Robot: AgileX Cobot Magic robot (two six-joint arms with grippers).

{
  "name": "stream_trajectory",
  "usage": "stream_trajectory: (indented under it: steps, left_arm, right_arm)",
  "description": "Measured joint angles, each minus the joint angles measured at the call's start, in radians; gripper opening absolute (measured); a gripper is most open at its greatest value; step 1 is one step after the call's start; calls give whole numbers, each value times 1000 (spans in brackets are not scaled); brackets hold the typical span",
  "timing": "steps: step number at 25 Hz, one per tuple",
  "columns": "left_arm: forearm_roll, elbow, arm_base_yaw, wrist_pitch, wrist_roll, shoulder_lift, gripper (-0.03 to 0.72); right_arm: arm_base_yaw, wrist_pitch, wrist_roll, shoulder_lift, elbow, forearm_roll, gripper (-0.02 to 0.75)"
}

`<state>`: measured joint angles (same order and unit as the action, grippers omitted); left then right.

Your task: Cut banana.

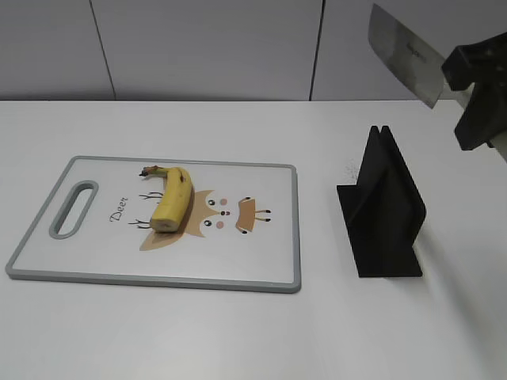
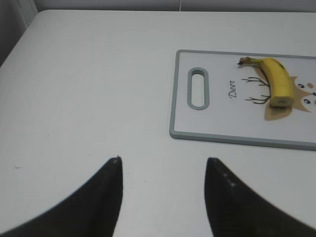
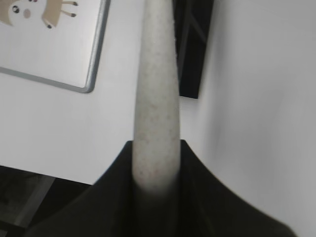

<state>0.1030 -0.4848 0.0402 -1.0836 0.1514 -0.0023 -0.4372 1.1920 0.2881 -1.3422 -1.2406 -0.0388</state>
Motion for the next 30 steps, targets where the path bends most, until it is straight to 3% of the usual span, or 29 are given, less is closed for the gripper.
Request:
stream_trajectory:
  steps: [4, 8, 11, 18, 23, 30]
  left_arm:
    - [33, 0, 0, 0, 0, 9, 490]
    - [41, -1, 0, 1, 0, 42, 485]
    - [41, -19, 0, 11, 12, 82, 485]
    - [41, -66, 0, 112, 157, 222, 462]
    - [41, -100, 0, 226, 223, 358, 440]
    - [49, -223, 0, 252, 419, 608, 457]
  right_arm:
    - [0, -27, -82, 0, 0, -84, 170]
    - [0, -34, -108, 0, 0, -91, 170]
    - [0, -85, -306, 0, 0, -90, 170]
    - [0, -224, -606, -7, -2, -30, 170]
    - [0, -212, -822, -63, -24, -29, 170]
    - [0, -169, -985, -170, -157, -44, 170]
